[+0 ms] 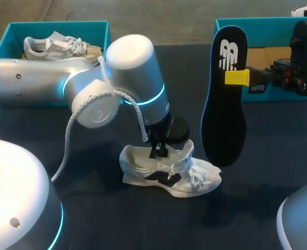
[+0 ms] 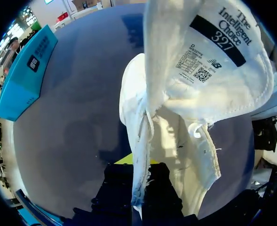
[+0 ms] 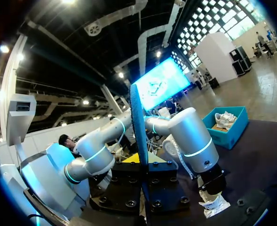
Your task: Take the shoe out of the shoebox, open the shoe tongue, remove and reinsert the insole, then place the shoe into the shoebox
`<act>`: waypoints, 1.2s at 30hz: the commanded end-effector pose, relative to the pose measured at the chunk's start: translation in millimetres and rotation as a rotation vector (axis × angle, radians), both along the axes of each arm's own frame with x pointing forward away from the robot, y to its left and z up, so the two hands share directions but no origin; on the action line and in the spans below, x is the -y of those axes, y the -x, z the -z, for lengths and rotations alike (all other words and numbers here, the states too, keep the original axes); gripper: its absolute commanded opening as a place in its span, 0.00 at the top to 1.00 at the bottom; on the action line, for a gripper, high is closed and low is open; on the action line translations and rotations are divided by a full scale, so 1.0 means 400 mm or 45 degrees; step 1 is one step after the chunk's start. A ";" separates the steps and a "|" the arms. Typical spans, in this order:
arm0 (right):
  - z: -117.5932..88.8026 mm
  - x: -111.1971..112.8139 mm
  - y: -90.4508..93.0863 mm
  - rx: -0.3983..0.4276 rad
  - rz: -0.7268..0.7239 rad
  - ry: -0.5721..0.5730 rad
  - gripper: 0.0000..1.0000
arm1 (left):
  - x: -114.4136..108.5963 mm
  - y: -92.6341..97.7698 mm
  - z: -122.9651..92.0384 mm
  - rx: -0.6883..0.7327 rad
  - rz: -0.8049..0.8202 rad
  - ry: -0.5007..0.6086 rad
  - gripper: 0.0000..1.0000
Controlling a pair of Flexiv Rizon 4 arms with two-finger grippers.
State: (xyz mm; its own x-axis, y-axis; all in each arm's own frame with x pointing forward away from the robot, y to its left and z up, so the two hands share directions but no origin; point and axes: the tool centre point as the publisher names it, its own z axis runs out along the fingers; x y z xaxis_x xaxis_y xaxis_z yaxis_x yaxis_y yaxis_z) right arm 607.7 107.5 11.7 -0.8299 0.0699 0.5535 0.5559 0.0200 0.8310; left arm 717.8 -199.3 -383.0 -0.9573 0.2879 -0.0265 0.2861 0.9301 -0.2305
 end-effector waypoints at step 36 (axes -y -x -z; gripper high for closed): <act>0.000 -0.005 -0.007 -0.001 -0.004 0.002 1.00 | -0.110 0.042 -0.209 0.283 1.224 -0.047 1.00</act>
